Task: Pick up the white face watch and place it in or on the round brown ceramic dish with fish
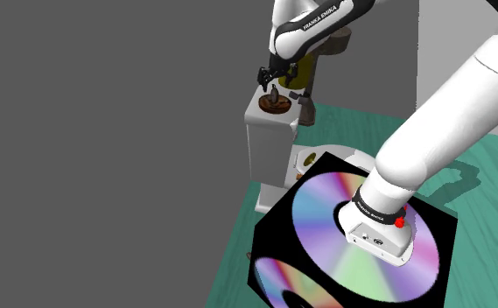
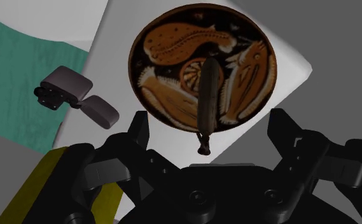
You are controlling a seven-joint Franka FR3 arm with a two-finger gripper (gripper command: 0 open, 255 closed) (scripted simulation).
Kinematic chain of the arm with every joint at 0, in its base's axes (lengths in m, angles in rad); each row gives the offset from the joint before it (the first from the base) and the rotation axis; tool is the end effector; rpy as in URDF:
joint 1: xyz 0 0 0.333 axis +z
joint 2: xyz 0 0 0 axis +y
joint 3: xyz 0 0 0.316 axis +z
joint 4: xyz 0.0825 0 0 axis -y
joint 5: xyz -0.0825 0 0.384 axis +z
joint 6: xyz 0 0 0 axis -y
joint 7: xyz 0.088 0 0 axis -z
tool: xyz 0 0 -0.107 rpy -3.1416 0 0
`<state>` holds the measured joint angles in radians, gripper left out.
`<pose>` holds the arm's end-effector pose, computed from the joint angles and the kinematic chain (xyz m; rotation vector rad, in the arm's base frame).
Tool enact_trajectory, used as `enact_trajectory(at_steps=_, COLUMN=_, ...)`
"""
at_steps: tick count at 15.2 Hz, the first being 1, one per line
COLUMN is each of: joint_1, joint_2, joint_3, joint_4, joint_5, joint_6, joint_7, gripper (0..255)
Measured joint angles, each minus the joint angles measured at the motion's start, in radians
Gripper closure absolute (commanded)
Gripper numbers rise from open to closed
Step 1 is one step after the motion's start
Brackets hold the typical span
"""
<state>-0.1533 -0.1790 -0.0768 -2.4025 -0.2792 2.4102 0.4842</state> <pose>0.4733 -0.1129 0.4021 2.8587 -0.7657 0.3108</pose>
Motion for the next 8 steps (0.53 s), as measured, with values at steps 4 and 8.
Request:
enact_trajectory(at_steps=4, joint_1=0.006, joint_2=-0.038, joint_3=0.006, joint_4=0.016, joint_5=0.01, joint_6=-0.056, joint_7=-0.005, gripper=0)
enact_trajectory(at_steps=8, joint_1=0.007, joint_2=-0.042, joint_3=0.007, joint_4=0.016, joint_5=0.011, joint_6=-0.06, joint_7=-0.006, gripper=0)
